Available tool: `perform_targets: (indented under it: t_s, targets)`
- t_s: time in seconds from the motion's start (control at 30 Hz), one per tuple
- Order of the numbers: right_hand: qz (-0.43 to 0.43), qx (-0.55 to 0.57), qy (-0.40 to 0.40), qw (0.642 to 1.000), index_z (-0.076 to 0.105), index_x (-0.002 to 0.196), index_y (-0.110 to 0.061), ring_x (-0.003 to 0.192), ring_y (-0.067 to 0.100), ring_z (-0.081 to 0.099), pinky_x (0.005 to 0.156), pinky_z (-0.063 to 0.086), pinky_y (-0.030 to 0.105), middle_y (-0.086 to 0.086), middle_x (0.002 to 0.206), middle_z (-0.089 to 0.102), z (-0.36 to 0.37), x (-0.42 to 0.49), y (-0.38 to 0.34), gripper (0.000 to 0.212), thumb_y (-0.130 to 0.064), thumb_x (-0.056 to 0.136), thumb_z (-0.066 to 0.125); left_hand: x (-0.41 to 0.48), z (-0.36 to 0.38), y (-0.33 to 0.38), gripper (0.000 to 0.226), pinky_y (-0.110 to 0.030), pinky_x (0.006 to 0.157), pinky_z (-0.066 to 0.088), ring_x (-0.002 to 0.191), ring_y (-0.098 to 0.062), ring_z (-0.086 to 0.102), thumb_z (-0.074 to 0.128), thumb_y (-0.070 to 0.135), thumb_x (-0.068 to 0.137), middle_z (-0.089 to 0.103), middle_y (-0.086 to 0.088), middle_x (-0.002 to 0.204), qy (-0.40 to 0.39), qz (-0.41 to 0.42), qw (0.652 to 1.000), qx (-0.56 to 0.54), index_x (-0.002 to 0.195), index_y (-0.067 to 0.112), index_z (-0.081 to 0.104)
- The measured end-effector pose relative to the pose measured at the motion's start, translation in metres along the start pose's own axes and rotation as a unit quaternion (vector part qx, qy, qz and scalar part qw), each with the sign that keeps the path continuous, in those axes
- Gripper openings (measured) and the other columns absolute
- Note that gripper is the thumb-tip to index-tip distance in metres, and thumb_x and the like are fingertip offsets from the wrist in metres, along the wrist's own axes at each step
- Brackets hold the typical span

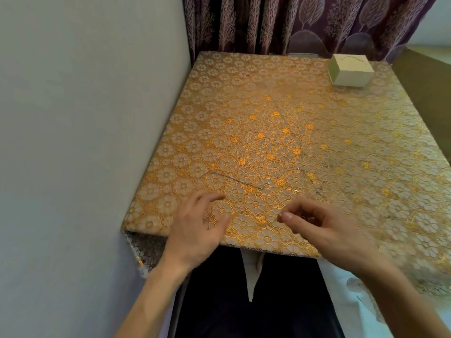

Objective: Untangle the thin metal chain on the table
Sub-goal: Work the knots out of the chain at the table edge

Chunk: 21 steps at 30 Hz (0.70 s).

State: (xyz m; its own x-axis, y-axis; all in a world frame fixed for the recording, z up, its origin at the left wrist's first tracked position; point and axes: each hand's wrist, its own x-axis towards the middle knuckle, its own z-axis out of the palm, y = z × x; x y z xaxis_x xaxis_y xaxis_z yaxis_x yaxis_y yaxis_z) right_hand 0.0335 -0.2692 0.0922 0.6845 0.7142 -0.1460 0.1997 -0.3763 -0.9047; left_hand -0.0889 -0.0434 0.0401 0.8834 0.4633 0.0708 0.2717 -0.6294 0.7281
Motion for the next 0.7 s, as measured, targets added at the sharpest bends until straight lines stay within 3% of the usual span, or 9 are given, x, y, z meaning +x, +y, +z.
perform_targets:
  t_s: [0.07,0.13,0.2,0.27,0.33,0.4,0.5,0.63,0.7]
  targets:
    - [-0.009,-0.014,-0.026,1.000,0.073,0.086,-0.030,0.064,0.015,0.052,0.060,0.041,0.028,-0.001,0.072,0.062,0.009,-0.001,0.003,0.013,-0.035,0.094,0.064,-0.013,0.006,0.021,0.042,-0.022,0.108,0.033,0.129,0.010,0.041,0.073,0.046,0.086,0.054,0.027,0.133,-0.103,0.010,0.991,-0.087,0.126,0.044,0.062]
    - [-0.018,-0.015,-0.049,0.999,0.073,0.089,-0.029,0.062,0.013,0.051,0.059,0.039,0.028,0.003,0.073,0.063,0.014,-0.002,0.004,0.014,-0.038,0.094,0.064,-0.022,0.015,0.032,0.030,-0.025,0.104,0.042,0.123,0.005,0.052,0.073,0.043,0.088,0.064,0.024,0.123,-0.174,0.017,0.975,-0.136,0.117,0.040,0.069]
    - [-0.026,-0.016,-0.060,0.998,0.073,0.091,-0.028,0.062,0.016,0.052,0.059,0.040,0.032,0.002,0.073,0.064,0.016,-0.004,0.006,0.016,-0.041,0.093,0.064,-0.026,0.021,0.038,0.009,-0.029,0.092,0.050,0.102,-0.001,0.065,0.070,0.037,0.092,0.073,0.018,0.101,-0.181,-0.004,0.968,-0.174,0.097,0.032,0.076]
    - [-0.016,-0.011,-0.047,0.999,0.073,0.092,-0.028,0.068,0.026,0.057,0.064,0.045,0.042,0.000,0.076,0.066,0.014,-0.006,0.011,0.017,-0.042,0.091,0.065,-0.030,0.022,0.036,0.012,-0.030,0.084,0.052,0.087,-0.006,0.067,0.067,0.034,0.095,0.073,0.013,0.088,-0.164,-0.043,0.966,-0.197,0.088,0.026,0.074]
    - [-0.007,-0.009,-0.033,0.999,0.073,0.092,-0.030,0.067,0.027,0.056,0.063,0.045,0.041,-0.003,0.077,0.067,0.011,-0.007,0.015,0.014,-0.041,0.090,0.066,-0.031,0.021,0.033,0.011,-0.027,0.086,0.052,0.092,-0.006,0.067,0.065,0.030,0.096,0.074,0.012,0.092,-0.148,-0.064,0.962,-0.219,0.090,0.024,0.071]
    - [-0.009,-0.011,-0.030,0.999,0.073,0.090,-0.033,0.060,0.014,0.049,0.058,0.038,0.029,-0.009,0.073,0.064,0.010,-0.009,0.016,0.010,-0.040,0.090,0.066,-0.031,0.020,0.031,0.005,-0.027,0.089,0.052,0.100,-0.004,0.065,0.067,0.028,0.095,0.072,0.015,0.103,-0.152,-0.066,0.959,-0.230,0.100,0.027,0.069]
    - [-0.006,-0.018,-0.040,0.999,0.075,0.091,-0.032,0.062,0.015,0.052,0.059,0.039,0.026,-0.008,0.074,0.066,0.011,-0.010,0.015,0.010,-0.040,0.089,0.068,-0.031,0.024,0.036,0.028,-0.021,0.093,0.049,0.112,0.004,0.058,0.070,0.038,0.092,0.062,0.025,0.120,-0.202,-0.038,0.962,-0.180,0.119,0.040,0.064]
    - [-0.008,-0.028,-0.055,0.998,0.075,0.092,-0.031,0.062,0.009,0.052,0.059,0.038,0.020,-0.005,0.077,0.067,0.013,-0.014,0.015,0.010,-0.038,0.092,0.068,-0.033,0.035,0.044,0.018,-0.019,0.085,0.048,0.103,-0.004,0.063,0.062,0.048,0.094,0.069,0.016,0.103,-0.189,-0.009,0.965,-0.180,0.095,0.033,0.073]
    - [0.000,-0.026,-0.045,0.999,0.075,0.090,-0.028,0.061,0.006,0.049,0.059,0.037,0.018,-0.008,0.074,0.066,0.009,-0.016,0.016,0.009,-0.034,0.093,0.068,-0.035,0.038,0.043,0.014,-0.027,0.083,0.052,0.097,-0.008,0.065,0.062,0.040,0.097,0.071,0.011,0.096,-0.183,-0.039,0.958,-0.217,0.093,0.031,0.073]
